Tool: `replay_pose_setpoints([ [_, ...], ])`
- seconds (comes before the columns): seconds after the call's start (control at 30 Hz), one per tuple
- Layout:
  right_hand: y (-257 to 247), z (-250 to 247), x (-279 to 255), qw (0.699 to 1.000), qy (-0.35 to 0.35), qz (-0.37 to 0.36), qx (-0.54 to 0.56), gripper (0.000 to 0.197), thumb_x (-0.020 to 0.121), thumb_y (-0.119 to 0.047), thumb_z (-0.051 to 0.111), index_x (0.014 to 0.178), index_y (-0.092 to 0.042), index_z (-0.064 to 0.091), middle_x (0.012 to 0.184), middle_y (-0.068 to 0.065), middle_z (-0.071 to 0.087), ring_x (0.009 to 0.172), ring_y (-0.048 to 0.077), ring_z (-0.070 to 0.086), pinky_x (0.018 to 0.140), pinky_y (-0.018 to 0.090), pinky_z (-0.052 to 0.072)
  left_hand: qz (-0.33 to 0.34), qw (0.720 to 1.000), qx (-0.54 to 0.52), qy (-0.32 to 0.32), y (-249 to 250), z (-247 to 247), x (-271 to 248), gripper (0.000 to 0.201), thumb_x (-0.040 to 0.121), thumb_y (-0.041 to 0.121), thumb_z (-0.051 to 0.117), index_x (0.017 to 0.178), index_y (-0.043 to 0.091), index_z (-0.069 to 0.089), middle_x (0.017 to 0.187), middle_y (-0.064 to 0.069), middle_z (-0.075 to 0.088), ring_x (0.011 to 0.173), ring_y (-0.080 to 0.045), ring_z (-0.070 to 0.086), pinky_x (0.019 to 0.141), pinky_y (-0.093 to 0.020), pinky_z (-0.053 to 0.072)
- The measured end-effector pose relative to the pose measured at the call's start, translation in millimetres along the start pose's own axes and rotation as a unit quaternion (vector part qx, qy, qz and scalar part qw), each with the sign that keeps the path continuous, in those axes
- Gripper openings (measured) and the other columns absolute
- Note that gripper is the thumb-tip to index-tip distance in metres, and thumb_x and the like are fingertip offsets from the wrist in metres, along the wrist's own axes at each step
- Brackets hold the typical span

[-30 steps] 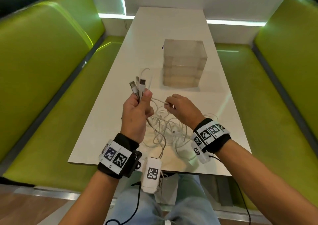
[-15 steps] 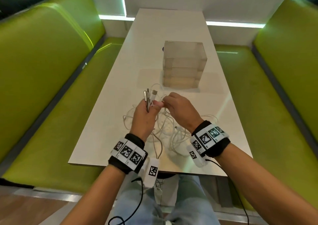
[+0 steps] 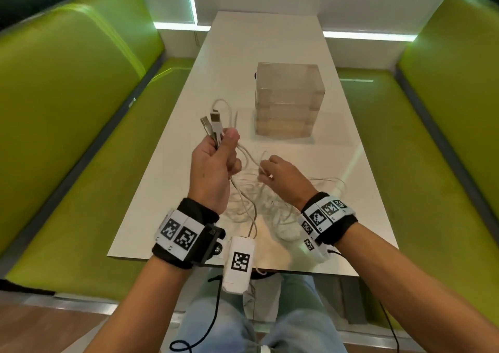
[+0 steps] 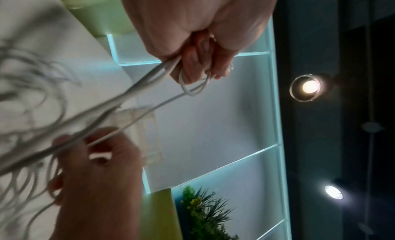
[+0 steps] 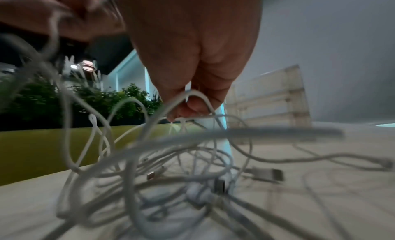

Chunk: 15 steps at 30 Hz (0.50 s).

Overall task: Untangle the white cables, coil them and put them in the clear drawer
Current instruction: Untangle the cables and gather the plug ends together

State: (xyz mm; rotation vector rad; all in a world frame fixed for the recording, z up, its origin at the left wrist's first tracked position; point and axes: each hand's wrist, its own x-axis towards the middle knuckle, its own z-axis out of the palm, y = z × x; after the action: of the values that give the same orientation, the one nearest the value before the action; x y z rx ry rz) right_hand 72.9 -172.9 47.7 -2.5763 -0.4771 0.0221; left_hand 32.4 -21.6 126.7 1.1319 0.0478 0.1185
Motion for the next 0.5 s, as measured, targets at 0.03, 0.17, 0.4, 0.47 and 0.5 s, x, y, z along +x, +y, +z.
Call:
replay_pose_setpoints([
  [0.03,3.6,-0.8,2.2,1.000,0.008,0.018,0.017,0.013,0.092,-0.020,0.057,0.089,-0.006,0.057,0.089,0.009,0.052,0.076,0.030,0.055,0.071,0.040,0.047,0.017,1.000,-0.011,-0.001,7.0,-1.7,-1.1,0.024,0.096,0.012,0.051,0.073,0.015,0.048,0.062,0.002,0.024,0.051,-0.011,0.014,0.044,-0.019,0.021],
  [0.17,8.2,-11.4,9.6,0.999,0.027,0.018,0.032,0.012,0.091,-0.009,0.057,0.093,-0.002,0.067,0.090,0.011,0.056,0.080,0.021,0.057,0.071,0.030,0.042,0.035,0.997,0.064,0.029,9.3,-13.1,-3.0,0.025,0.096,0.019,0.053,0.072,0.017,0.046,0.054,0.009,0.029,0.046,-0.007,0.021,0.044,-0.019,0.028],
  [0.4,-8.4,-17.7,2.7,0.997,0.051,-0.022,-0.051,0.013,0.089,-0.018,0.061,0.089,-0.008,0.069,0.087,0.006,0.055,0.075,0.027,0.059,0.063,0.030,0.040,-0.049,0.960,0.276,-0.010,-37.7,-10.3,0.3,0.033,0.092,0.029,0.059,0.065,0.019,0.043,0.054,0.008,0.032,0.049,-0.010,0.028,0.052,-0.030,0.029],
  [0.47,-10.1,-23.2,2.6,0.996,0.051,-0.001,-0.074,0.019,0.092,-0.018,0.055,0.089,-0.004,0.068,0.087,0.008,0.053,0.075,0.027,0.056,0.064,0.029,0.033,-0.067,0.959,0.273,-0.038,-41.2,-5.3,-0.8,0.037,0.088,0.036,0.064,0.062,0.019,0.043,0.052,0.009,0.030,0.048,-0.011,0.026,0.050,-0.029,0.027],
  [0.5,-10.0,-25.2,2.7,0.996,0.053,0.011,-0.075,0.019,0.092,-0.016,0.054,0.087,-0.002,0.066,0.085,0.007,0.050,0.075,0.027,0.053,0.064,0.028,0.031,-0.066,0.955,0.283,-0.050,-43.0,-4.7,-1.0,0.037,0.085,0.038,0.067,0.062,0.019,0.045,0.052,0.009,0.031,0.049,-0.012,0.027,0.050,-0.030,0.027],
])
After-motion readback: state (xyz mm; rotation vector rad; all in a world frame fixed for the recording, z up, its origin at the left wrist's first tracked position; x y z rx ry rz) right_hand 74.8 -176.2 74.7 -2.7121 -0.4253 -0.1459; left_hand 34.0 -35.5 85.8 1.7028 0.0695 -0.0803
